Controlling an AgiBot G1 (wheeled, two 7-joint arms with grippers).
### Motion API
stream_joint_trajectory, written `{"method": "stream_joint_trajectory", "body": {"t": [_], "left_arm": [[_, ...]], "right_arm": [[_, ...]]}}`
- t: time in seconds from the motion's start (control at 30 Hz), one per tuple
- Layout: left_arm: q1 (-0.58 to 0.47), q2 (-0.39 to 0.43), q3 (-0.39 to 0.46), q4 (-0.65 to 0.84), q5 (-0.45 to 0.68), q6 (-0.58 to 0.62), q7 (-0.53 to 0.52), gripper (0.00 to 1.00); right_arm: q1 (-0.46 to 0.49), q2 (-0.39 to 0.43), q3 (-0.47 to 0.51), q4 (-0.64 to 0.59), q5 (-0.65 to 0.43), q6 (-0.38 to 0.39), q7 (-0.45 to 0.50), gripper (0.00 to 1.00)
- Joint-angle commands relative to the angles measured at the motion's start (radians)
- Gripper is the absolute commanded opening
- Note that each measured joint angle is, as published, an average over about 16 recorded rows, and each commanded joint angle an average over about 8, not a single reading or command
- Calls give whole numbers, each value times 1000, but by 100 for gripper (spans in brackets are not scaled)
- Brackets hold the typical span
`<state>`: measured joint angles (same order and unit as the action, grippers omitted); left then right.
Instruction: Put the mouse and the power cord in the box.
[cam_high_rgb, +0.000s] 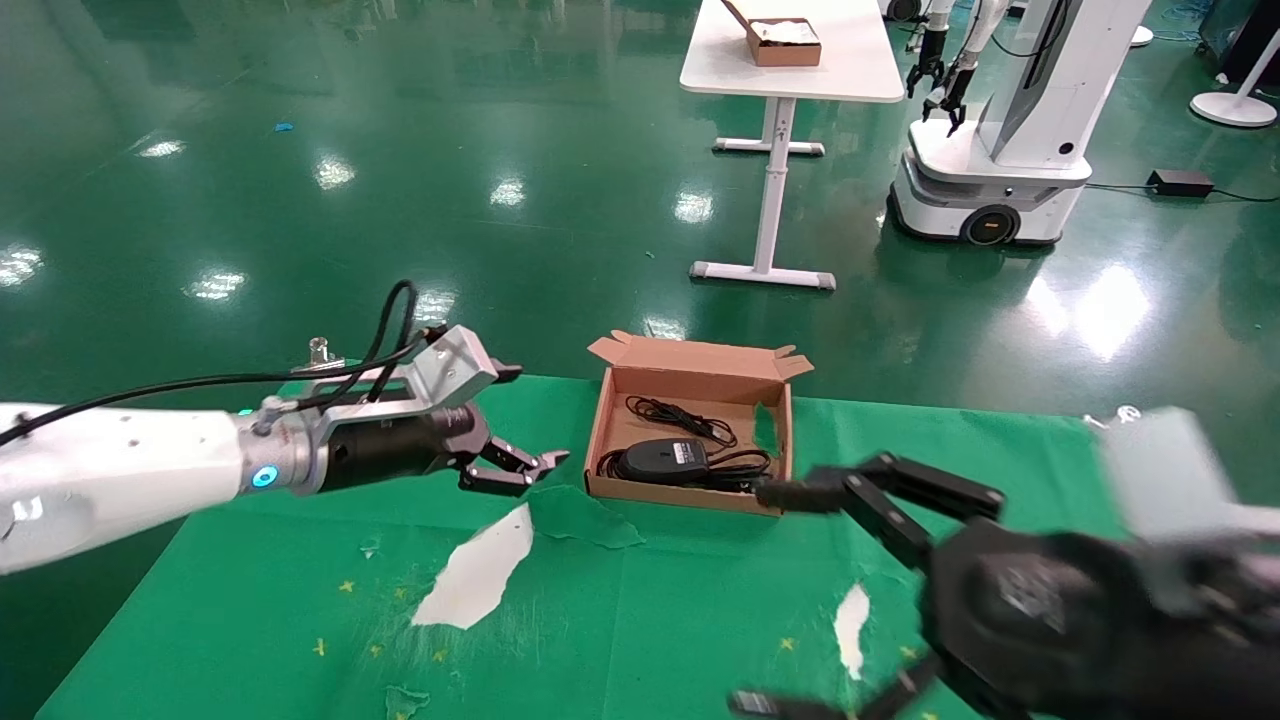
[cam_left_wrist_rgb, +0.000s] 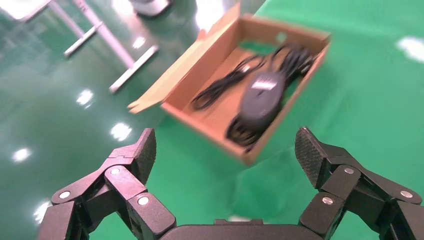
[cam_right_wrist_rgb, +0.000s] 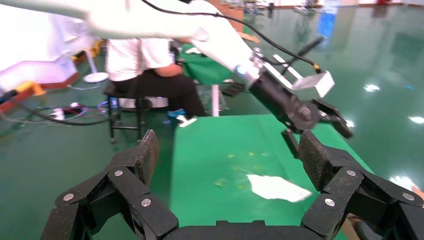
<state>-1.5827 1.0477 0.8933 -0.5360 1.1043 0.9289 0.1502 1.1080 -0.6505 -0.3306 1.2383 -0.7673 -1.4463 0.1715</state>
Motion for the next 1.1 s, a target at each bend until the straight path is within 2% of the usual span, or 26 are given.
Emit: {"method": "stream_joint_trajectory", "body": {"t": [0.03,1.1], "left_arm": [[26,-23,-32,-39,-19,29,-18,100],[452,-388,-545,-665,-332,504,-300,100]], "right_arm": [[-23,27,35,31,25,-34,11,100],[-32,40,48,45,38,-49,15,100]]}}
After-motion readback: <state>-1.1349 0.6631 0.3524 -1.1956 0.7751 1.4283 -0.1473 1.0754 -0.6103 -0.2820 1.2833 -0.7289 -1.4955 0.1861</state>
